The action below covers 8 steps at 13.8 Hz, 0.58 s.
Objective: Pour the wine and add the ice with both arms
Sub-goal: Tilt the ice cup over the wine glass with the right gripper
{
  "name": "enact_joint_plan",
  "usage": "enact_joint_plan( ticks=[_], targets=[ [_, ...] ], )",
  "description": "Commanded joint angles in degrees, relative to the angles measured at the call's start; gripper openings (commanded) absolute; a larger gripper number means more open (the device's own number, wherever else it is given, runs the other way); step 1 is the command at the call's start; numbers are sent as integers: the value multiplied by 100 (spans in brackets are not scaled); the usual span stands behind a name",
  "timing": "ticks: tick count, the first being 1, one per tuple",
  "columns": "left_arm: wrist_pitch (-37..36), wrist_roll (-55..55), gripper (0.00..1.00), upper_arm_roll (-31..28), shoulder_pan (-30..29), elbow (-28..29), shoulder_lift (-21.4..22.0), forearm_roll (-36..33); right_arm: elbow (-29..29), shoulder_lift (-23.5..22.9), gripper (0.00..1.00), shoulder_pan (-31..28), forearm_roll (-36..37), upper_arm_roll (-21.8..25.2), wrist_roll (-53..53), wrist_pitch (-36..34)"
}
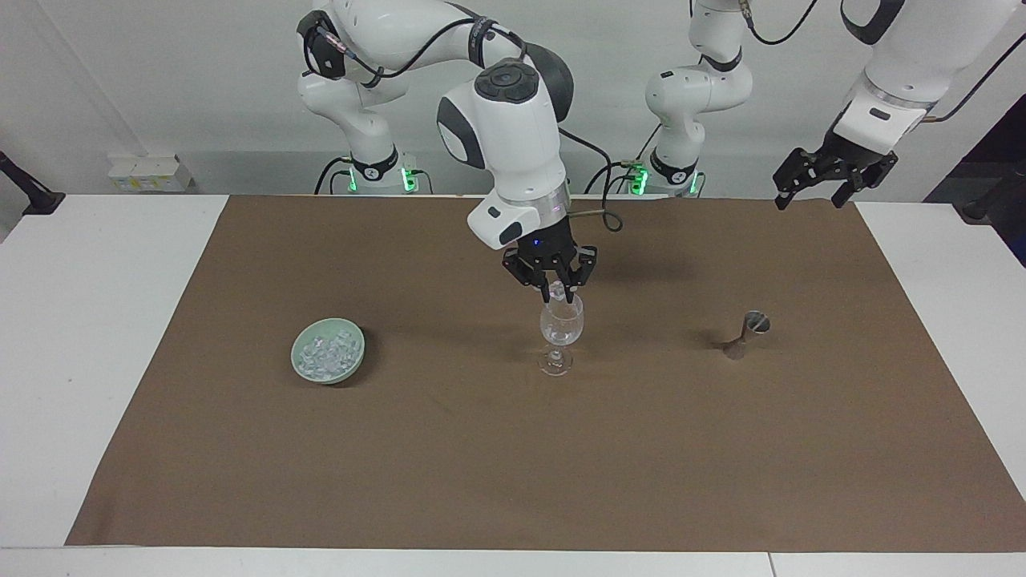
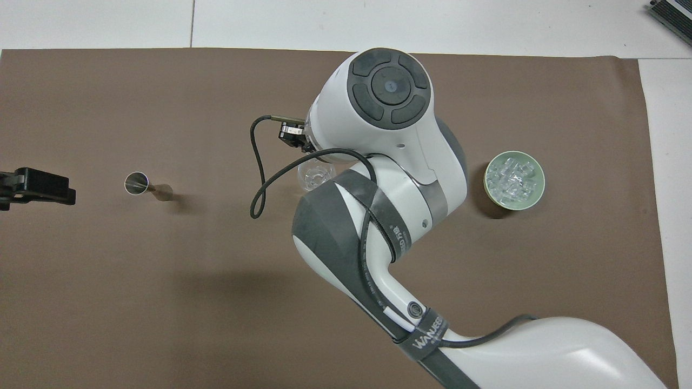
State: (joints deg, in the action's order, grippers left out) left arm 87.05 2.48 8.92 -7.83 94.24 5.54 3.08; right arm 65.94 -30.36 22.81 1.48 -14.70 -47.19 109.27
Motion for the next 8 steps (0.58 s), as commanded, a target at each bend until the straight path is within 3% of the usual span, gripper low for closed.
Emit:
enact_joint_plan(
  ticks=[1, 8],
  targets=[
    [-136, 7, 100, -144, -8, -73, 18, 70, 41, -75, 0, 22, 203, -15, -167, 42],
    [-136, -2, 100, -154, -8, -73, 18, 70, 490, -57, 0, 31, 326, -15, -281, 543]
  ],
)
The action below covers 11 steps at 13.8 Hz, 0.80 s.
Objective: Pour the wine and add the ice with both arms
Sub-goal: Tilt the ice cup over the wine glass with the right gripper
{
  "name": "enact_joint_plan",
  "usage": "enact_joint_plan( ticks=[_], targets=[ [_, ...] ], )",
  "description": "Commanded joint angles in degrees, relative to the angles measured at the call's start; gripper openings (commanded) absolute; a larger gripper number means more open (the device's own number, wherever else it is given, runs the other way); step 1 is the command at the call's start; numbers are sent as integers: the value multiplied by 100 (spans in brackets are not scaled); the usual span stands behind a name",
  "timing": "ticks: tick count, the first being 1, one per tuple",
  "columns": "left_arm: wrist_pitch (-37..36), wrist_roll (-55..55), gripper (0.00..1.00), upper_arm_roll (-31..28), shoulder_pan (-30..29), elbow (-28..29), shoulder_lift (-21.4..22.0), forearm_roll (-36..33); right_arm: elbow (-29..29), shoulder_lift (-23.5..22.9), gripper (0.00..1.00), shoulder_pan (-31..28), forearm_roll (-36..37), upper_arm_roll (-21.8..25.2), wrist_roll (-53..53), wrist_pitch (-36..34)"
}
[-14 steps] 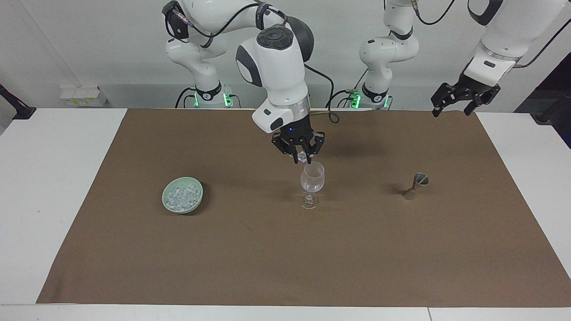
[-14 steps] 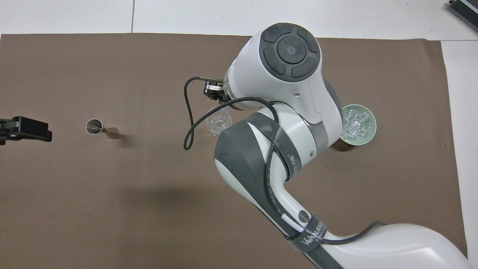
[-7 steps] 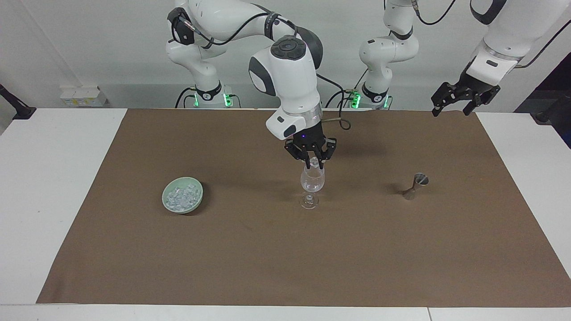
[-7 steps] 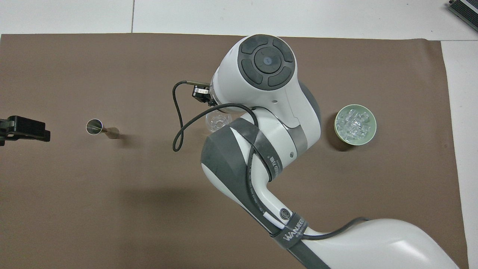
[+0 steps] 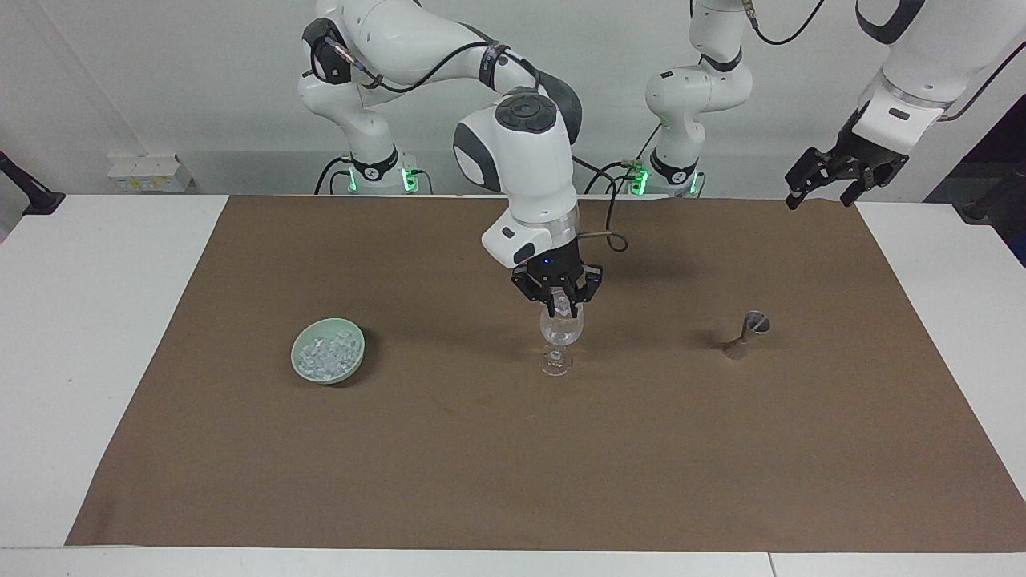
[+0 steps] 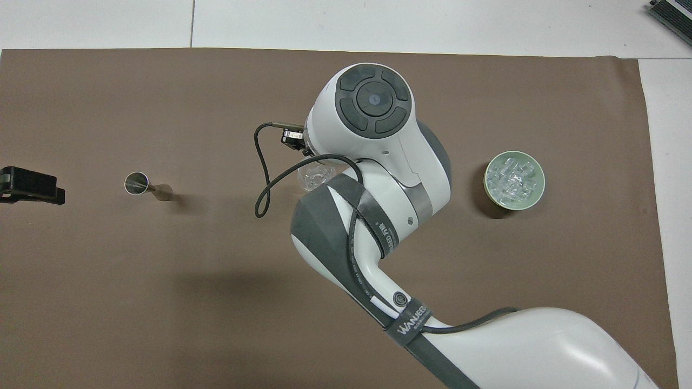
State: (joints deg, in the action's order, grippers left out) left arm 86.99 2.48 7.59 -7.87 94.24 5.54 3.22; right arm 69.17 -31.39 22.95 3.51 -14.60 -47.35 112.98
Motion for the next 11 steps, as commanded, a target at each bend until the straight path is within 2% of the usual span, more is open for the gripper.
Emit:
enact_joint_plan(
  ticks=[1, 4, 6, 8, 9, 10, 11],
  targets=[
    [-129, 7, 100, -20, -4, -73, 18, 56, 315, 63, 0, 25, 132, -25, -284, 276],
    [-129, -2, 100, -12, 4, -73, 18, 56, 360, 98, 0, 43, 203, -25, -354, 233],
    [-129, 7, 100, -20, -4, -73, 18, 56, 387, 116, 5, 43, 212, -25, -354, 216],
    [-129, -2, 100, -20, 4, -73, 18, 56, 387, 116, 15, 43, 212, -25, -354, 172],
    [-129, 7, 100, -20, 4, -73, 18, 56, 387, 125, 30, 60, 212, -25, -354, 163],
    [-129, -2, 100, -20, 4, -73, 18, 56, 378, 125, 38, 113, 212, -25, -354, 163],
    [-129, 7, 100, -20, -4, -73, 18, 56, 378, 125, 40, 122, 238, -25, -354, 154]
  ],
)
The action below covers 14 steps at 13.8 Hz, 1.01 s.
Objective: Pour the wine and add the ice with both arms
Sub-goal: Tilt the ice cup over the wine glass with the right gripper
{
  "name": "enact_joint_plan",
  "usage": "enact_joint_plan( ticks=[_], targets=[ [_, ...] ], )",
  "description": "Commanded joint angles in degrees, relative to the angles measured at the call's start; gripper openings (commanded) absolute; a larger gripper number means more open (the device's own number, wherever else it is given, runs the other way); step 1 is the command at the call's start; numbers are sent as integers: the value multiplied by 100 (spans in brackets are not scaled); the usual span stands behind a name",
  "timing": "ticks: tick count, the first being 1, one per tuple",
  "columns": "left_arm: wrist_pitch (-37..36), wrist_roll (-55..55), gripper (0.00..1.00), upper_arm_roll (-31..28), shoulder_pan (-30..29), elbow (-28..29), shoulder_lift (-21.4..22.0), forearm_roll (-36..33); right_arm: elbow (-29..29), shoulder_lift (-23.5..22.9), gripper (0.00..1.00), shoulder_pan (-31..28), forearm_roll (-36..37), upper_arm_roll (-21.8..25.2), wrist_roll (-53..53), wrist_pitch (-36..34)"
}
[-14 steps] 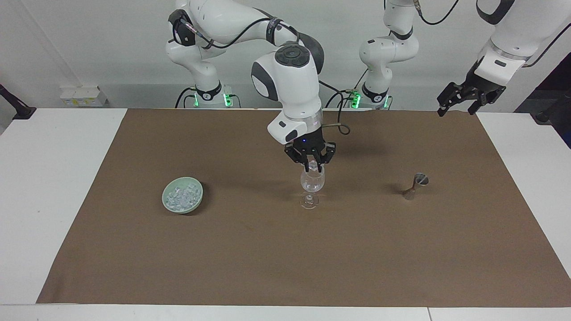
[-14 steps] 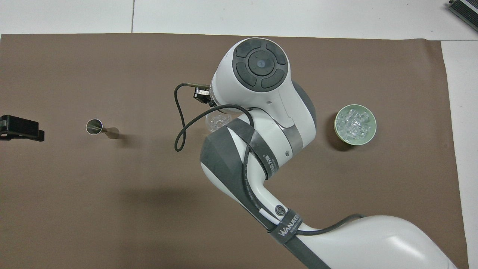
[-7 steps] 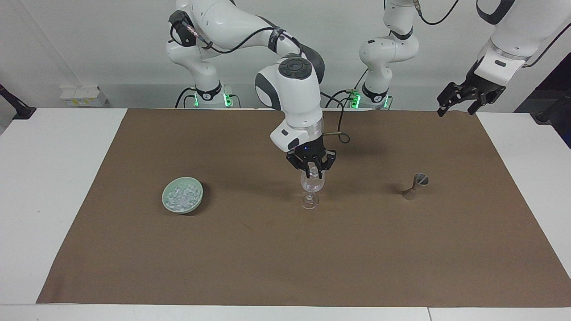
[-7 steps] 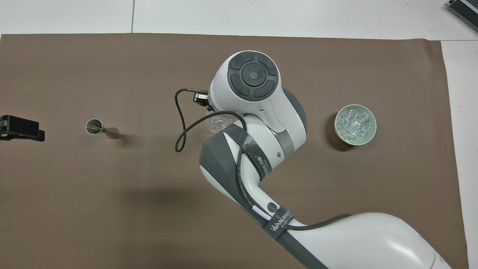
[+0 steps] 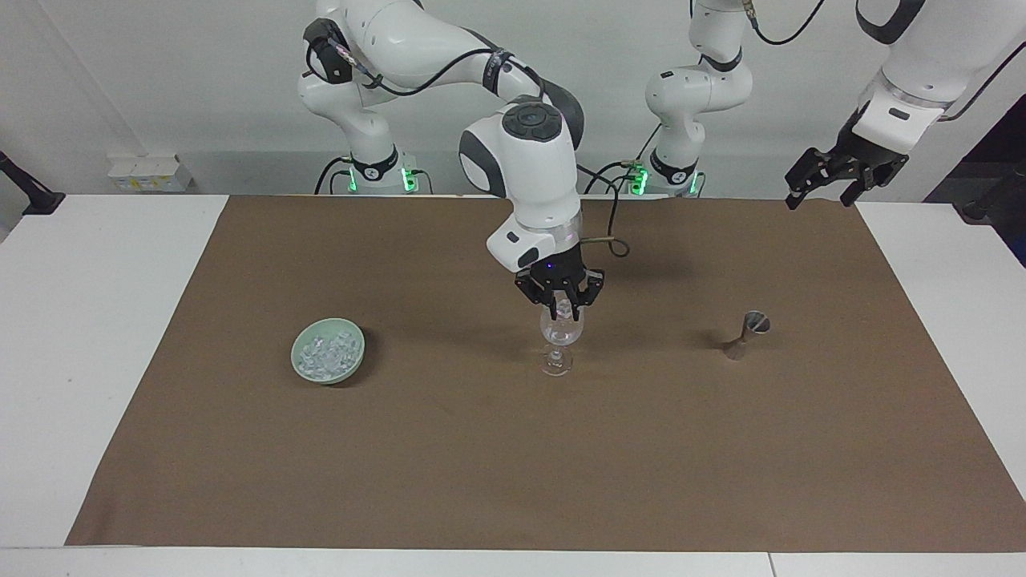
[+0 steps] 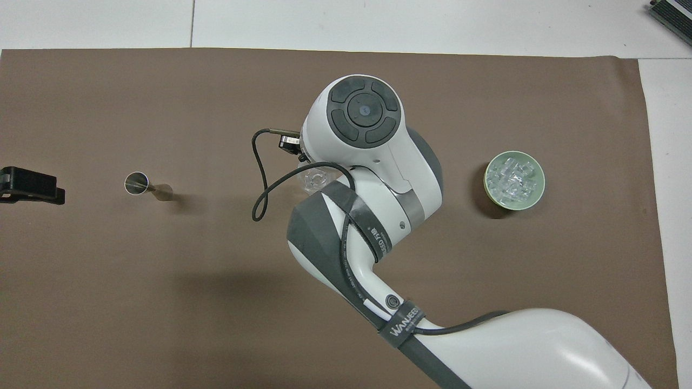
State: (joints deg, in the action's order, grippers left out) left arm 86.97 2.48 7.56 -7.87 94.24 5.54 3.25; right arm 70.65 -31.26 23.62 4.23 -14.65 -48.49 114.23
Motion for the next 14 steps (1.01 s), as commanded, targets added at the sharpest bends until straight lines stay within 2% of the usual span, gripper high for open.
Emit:
enact_joint_plan(
  ticks=[1, 9, 10, 13, 14],
  targets=[
    [-128, 7, 100, -18, -4, -73, 18, 53, 221, 111, 45, 55, 183, -20, -240, -15],
    [-128, 7, 100, -18, 5, -73, 18, 53, 195, 313, 47, 46, 245, -29, -187, -305],
    [-128, 7, 100, -18, 5, -73, 18, 53, 186, 400, 51, 20, 245, -29, -161, -340],
    [-128, -2, 100, -18, -4, -73, 18, 53, 239, 629, 71, -50, 236, -29, -21, -471],
    [-128, -2, 100, -18, 4, -73, 18, 53, 239, 699, 86, -103, 236, -20, 84, -559]
  ],
)
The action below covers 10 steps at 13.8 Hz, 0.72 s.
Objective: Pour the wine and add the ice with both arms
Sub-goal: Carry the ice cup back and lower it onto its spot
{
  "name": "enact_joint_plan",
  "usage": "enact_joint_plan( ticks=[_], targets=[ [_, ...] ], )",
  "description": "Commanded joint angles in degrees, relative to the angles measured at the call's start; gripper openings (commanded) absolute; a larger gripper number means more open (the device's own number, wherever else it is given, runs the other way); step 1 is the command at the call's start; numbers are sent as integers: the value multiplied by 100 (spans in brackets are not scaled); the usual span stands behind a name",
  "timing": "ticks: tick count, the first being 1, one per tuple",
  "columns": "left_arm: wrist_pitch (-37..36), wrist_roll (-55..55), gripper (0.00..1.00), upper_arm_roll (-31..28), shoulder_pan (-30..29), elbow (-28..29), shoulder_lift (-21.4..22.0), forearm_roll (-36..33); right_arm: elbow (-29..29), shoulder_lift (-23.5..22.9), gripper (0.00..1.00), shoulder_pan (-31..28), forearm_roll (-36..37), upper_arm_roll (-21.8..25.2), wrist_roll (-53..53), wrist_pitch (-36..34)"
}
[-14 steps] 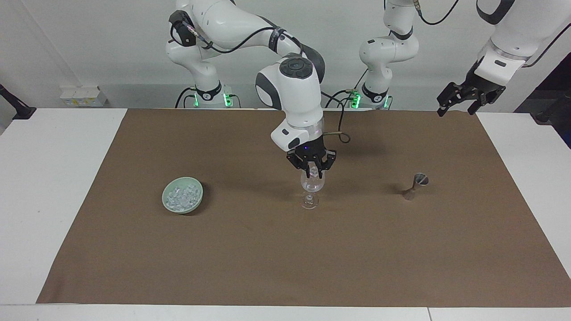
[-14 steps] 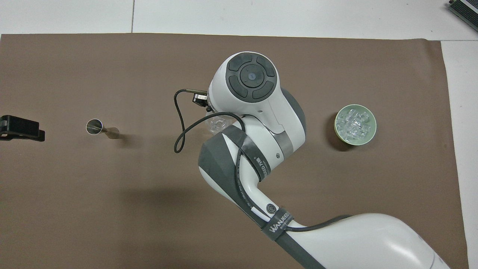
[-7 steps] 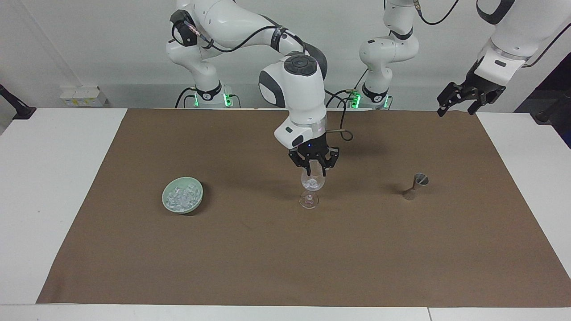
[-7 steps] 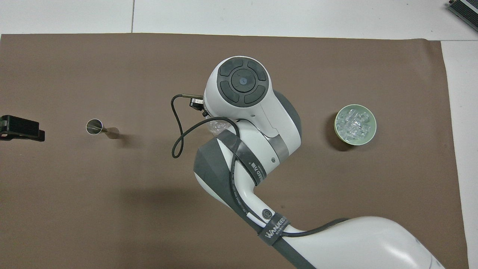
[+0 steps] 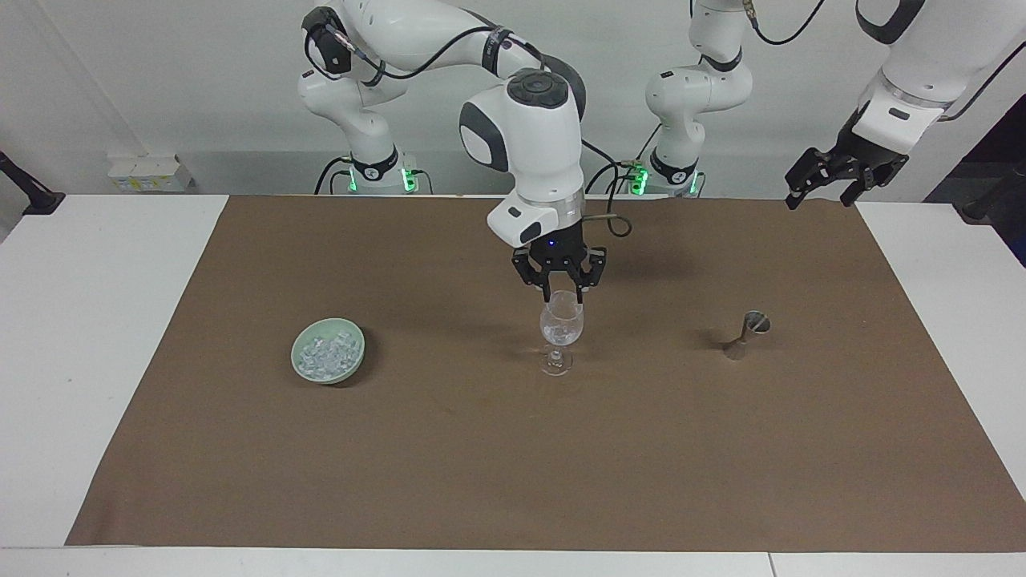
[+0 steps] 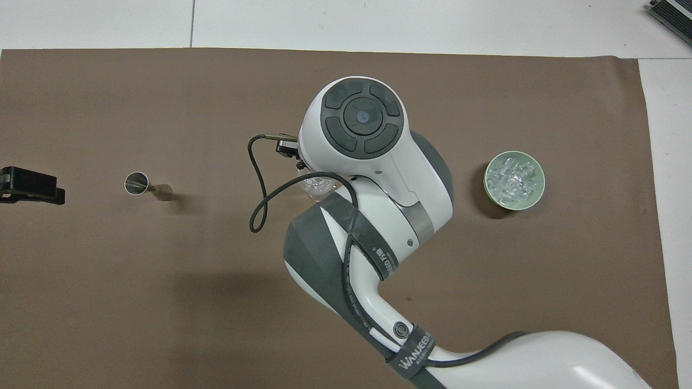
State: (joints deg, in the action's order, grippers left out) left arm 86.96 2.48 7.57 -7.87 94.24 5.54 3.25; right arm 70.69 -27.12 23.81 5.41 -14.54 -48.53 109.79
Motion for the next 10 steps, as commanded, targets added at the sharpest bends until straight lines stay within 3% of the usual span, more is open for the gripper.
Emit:
enact_joint_plan(
  ticks=[1, 10],
  targets=[
    [-127, -2, 100, -19, 4, -73, 18, 53, 296, 373, 98, -227, 118, -31, 150, -160],
    [-127, -2, 100, -19, -4, -73, 18, 53, 1481, 1445, 100, -1351, 162, -22, 1308, -160]
  ],
)
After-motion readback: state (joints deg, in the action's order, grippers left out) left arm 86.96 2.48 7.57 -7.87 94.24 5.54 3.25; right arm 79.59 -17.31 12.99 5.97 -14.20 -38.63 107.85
